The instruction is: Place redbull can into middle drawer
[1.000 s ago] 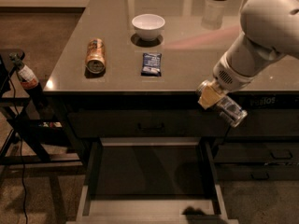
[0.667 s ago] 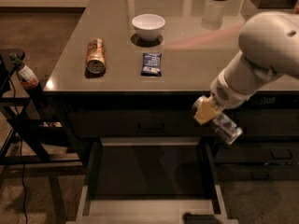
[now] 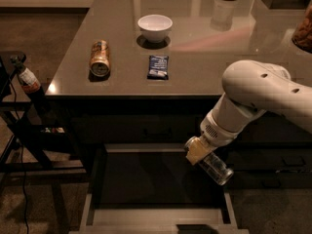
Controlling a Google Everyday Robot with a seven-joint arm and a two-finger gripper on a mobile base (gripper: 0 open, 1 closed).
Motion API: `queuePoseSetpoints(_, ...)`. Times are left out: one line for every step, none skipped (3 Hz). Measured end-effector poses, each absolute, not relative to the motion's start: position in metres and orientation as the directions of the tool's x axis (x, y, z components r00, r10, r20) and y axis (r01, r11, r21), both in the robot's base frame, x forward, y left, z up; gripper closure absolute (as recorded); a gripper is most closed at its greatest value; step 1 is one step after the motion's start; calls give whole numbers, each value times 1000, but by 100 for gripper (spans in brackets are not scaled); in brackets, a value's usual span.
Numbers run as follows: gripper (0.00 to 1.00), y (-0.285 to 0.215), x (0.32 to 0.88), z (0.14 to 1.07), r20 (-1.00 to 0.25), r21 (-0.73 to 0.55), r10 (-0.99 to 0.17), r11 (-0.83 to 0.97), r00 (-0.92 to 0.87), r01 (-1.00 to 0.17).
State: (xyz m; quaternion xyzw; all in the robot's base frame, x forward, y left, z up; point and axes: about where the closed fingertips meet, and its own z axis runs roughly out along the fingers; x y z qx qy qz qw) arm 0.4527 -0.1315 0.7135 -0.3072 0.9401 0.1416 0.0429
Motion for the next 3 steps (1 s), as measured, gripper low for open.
queuePoseSetpoints(100, -127, 450, 706, -163, 248, -567, 769, -808, -590)
queuePoseSetpoints(100, -101, 436, 651, -109, 300, -550, 776, -828, -555)
queuePoseSetpoints(100, -80, 432, 601, -97, 335, -517, 787, -850, -518)
